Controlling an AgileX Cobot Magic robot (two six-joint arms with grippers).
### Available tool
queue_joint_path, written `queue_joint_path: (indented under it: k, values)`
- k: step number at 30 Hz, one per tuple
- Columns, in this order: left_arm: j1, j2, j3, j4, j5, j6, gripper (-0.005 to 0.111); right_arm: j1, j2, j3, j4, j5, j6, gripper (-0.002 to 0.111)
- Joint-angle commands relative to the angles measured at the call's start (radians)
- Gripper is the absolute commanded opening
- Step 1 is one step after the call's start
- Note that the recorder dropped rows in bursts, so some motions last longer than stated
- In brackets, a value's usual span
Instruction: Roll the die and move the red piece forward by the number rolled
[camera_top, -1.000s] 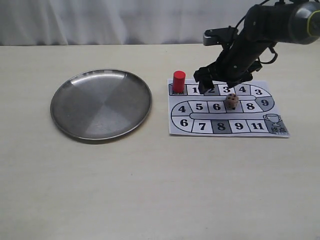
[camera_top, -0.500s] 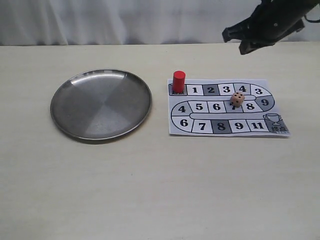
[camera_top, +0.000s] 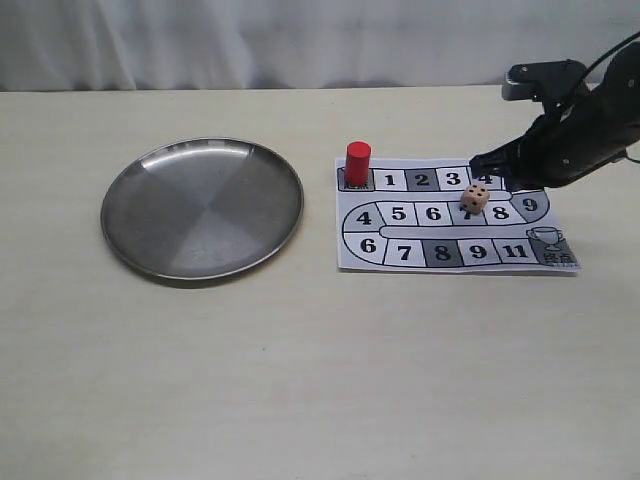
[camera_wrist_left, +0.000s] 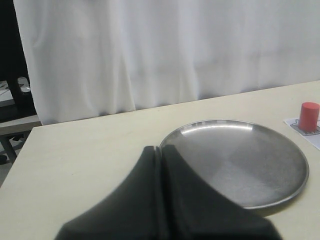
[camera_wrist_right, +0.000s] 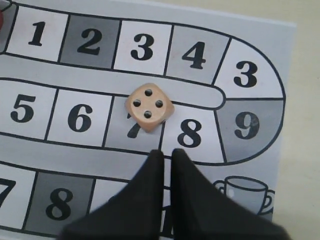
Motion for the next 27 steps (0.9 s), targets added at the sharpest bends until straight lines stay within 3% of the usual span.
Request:
queue_joint_path:
  k: [1, 13, 19, 27]
  values:
    - [-0.002, -0.001, 0.002, 0.000, -0.009, -0.001, 0.000, 0.002, 0.007, 0.029, 0.002, -0.055, -0.013, 0.005]
    - [-0.002, -0.001, 0.002, 0.000, -0.009, -0.001, 0.000, 0.005, 0.108, 0.032, 0.006, -0.033, -0.090, 0.005]
    - [-0.002, -0.001, 0.002, 0.000, -0.009, -0.001, 0.000, 0.065, 0.110, 0.032, 0.002, -0.036, -0.189, 0.005]
    - [-0.002, -0.001, 0.002, 0.000, -0.009, -0.001, 0.000, 0.060, 0.110, 0.032, -0.003, -0.079, -0.180, 0.005]
